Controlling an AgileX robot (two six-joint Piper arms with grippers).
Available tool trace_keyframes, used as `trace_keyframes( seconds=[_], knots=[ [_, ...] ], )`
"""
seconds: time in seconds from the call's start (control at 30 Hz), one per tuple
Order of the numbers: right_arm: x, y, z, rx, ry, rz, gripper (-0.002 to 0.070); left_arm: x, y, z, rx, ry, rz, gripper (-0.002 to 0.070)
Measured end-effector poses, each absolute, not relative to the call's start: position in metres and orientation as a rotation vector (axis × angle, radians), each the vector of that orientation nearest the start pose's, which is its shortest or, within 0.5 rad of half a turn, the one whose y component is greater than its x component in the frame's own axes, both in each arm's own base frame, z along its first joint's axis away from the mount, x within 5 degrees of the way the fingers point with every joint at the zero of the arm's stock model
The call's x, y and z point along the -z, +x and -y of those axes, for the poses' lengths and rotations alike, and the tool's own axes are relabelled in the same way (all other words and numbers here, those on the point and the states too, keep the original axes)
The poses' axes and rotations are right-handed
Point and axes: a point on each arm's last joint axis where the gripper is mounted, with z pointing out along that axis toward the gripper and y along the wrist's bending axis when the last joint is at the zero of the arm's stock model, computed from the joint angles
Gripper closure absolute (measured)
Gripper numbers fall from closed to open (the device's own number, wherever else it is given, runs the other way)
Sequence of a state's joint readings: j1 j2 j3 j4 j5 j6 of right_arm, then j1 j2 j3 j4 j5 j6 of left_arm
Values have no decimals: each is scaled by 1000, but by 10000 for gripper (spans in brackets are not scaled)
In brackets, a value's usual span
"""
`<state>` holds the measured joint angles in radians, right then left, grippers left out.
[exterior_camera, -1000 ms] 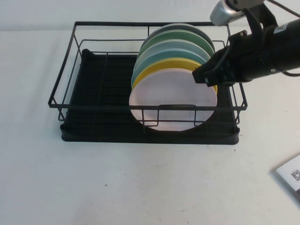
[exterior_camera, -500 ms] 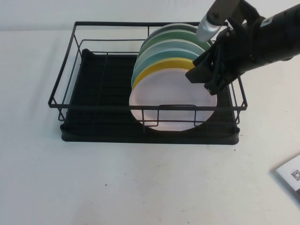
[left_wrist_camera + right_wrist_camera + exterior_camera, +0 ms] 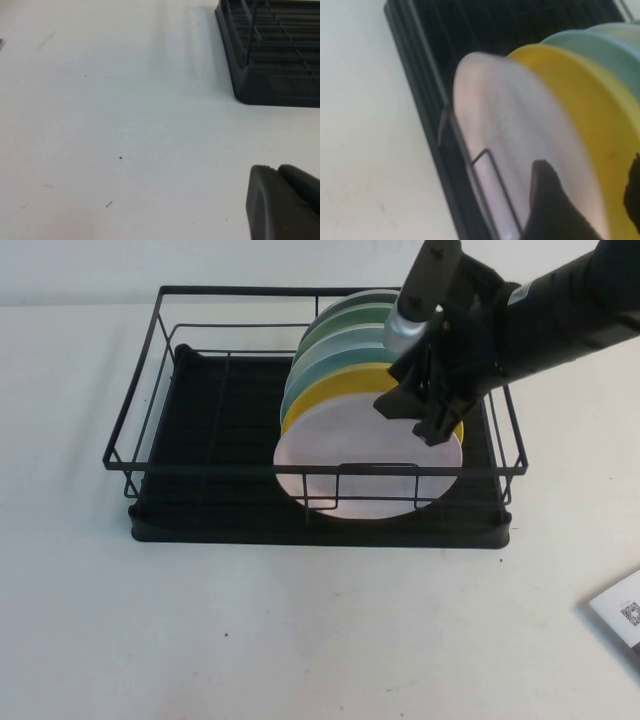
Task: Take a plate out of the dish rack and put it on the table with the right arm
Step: Grasp the plate from the shelf
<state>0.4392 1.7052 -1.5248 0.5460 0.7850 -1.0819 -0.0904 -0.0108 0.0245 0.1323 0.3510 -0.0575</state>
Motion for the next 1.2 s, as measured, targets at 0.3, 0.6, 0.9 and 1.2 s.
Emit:
trace_keyframes(
  seconds=[0.3,0.6,0.9,1.2],
  knots=[
    [-342,343,-198,-298,-1391,-1827,378,-174,53,1,-25,113,-1842,681],
    [-323,351,-199,-269,-1450,-1862,378,-174,53,1,-25,113,-1842,681],
    [-311,359,-199,-219,-1479,-1876,378,-174,53,1,-25,113,-1842,681],
    [-305,366,-201,-187,-1450,-1865,459,-174,53,1,-25,113,-1842,681]
  ],
)
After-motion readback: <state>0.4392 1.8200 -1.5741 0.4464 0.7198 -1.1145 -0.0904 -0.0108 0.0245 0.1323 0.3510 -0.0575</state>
